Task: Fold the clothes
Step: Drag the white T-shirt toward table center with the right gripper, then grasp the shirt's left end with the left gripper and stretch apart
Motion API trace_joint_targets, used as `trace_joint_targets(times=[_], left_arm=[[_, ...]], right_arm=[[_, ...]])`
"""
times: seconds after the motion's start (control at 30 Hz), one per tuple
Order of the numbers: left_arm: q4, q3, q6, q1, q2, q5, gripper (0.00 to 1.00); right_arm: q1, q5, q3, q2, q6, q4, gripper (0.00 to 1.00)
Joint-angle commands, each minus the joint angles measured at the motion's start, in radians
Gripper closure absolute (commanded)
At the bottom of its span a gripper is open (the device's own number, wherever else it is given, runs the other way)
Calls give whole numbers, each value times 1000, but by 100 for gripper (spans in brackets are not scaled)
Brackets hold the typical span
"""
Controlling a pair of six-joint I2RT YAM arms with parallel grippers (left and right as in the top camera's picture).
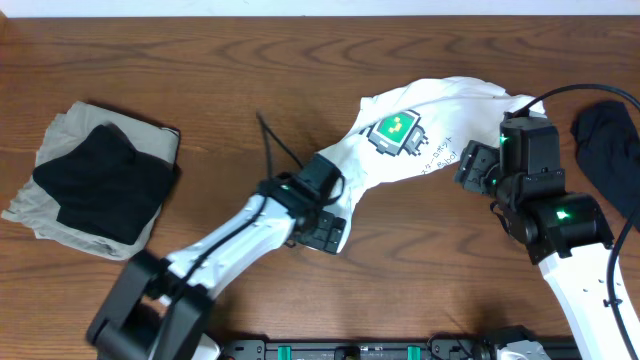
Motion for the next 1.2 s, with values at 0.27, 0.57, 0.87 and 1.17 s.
trace_joint_targets(times=[0.27, 0.57, 0.87, 1.17], left_arm=[[181, -4, -129, -101, 134, -130, 40], [130, 27, -106, -73, 19, -171, 94], [9, 52, -73, -26, -412, -307, 94], [-27, 52, -72, 0, -690, -397, 94]], right_arm=[[-6, -2, 6, -1, 17, -11, 26], [-6, -2, 6, -1, 17, -28, 26], [-6, -3, 2, 54, -9, -129, 21], [-3, -75, -14, 209, -97, -127, 18]])
